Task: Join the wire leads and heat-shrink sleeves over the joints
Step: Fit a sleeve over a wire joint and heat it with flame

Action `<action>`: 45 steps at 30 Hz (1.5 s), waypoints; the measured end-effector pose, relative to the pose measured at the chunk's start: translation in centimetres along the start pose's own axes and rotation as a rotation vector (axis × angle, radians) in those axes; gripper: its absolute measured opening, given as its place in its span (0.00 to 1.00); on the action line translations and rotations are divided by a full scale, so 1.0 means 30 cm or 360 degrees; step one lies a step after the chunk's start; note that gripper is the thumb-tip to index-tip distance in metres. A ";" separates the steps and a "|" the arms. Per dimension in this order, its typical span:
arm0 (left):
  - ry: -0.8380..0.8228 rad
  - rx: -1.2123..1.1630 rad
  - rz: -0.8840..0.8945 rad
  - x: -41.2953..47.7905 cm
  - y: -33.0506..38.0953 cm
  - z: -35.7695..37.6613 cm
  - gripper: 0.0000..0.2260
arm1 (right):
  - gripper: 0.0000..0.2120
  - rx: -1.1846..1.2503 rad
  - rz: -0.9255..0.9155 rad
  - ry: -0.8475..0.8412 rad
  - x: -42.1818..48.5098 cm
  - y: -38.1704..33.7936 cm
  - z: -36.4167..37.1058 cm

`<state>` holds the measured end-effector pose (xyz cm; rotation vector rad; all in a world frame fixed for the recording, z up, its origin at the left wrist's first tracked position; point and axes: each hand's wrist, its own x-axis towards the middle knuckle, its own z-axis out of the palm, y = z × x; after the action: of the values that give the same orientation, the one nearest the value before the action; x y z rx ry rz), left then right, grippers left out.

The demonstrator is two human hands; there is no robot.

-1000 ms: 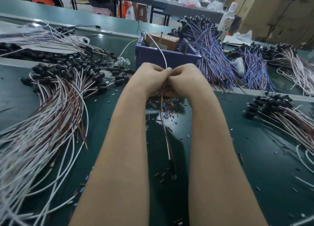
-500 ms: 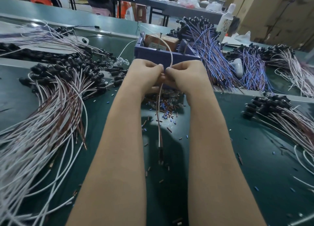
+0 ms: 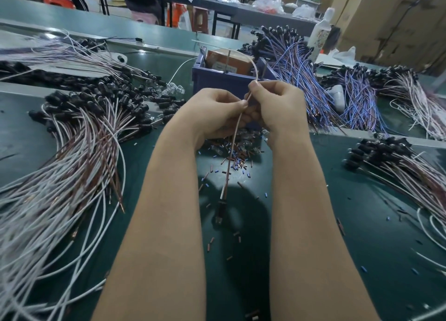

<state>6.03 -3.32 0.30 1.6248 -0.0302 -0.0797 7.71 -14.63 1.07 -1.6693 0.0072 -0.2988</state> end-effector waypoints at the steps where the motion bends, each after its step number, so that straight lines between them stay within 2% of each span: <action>1: 0.0031 -0.0048 -0.0011 0.001 0.000 0.003 0.05 | 0.10 -0.0070 -0.0021 0.0024 0.000 0.000 0.001; 5: 0.0242 -0.0410 -0.0070 0.011 -0.007 -0.003 0.04 | 0.10 -0.0264 -0.0124 0.0093 -0.001 -0.021 -0.012; 7: 0.0350 -0.0628 -0.0079 0.022 -0.014 -0.011 0.04 | 0.09 -0.0446 -0.0092 -0.0173 -0.011 -0.046 -0.027; 10: 0.0429 -0.0894 -0.0056 0.037 -0.017 -0.011 0.04 | 0.08 -0.1075 0.0101 -0.0830 -0.037 -0.067 -0.033; 12: 0.0435 -0.0999 -0.0050 0.042 -0.018 -0.001 0.04 | 0.07 -0.1230 0.0246 -0.1151 -0.057 -0.063 -0.018; 14: 0.0428 -0.1097 -0.0040 0.046 -0.019 0.010 0.06 | 0.07 -0.1258 0.0356 -0.1336 -0.069 -0.050 -0.003; 16: 0.0445 -0.1083 -0.0026 0.045 -0.020 0.014 0.07 | 0.06 -0.1226 0.0405 -0.1409 -0.074 -0.041 -0.002; 18: 0.0447 -0.0901 -0.0006 0.045 -0.022 0.013 0.09 | 0.05 -0.1114 0.0371 -0.1339 -0.064 -0.042 -0.017; 20: 0.0354 -0.0694 -0.0013 0.038 -0.020 0.017 0.09 | 0.08 -0.0880 0.0310 -0.1033 -0.040 -0.043 -0.033; 23: 0.0133 -0.0511 -0.0019 0.020 -0.006 0.029 0.09 | 0.11 -0.0366 0.0394 -0.0494 -0.001 -0.040 -0.032; 25: -0.0005 -0.0402 -0.0027 0.010 0.004 0.037 0.10 | 0.10 -0.0265 0.0399 -0.0299 0.015 -0.024 -0.024; 27: -0.0186 -0.0279 -0.0038 0.002 0.006 0.043 0.11 | 0.15 -0.0216 0.0408 -0.0245 0.029 0.004 -0.016; 30: -0.0434 -0.0125 -0.0064 -0.007 -0.003 0.051 0.11 | 0.16 0.0176 0.0543 -0.0208 0.041 0.031 -0.007; 32: -0.0519 -0.0059 -0.0107 -0.007 -0.009 0.055 0.10 | 0.14 0.0550 0.0644 -0.0063 0.042 0.034 -0.010; 34: -0.0569 0.0019 -0.0152 -0.006 -0.017 0.059 0.09 | 0.12 0.0790 0.0615 0.0133 0.050 0.040 -0.023; 39: -0.0548 0.0189 -0.0213 0.000 -0.029 0.064 0.08 | 0.14 0.0808 0.0378 0.0272 0.049 0.051 -0.038; 45: -0.0539 0.0229 -0.0264 0.007 -0.037 0.060 0.10 | 0.11 0.0802 0.0272 0.0394 0.048 0.048 -0.040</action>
<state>6.09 -5.06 -0.90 1.7395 -0.1646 -0.4894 9.10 -16.23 0.03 -1.1167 0.2406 -0.3432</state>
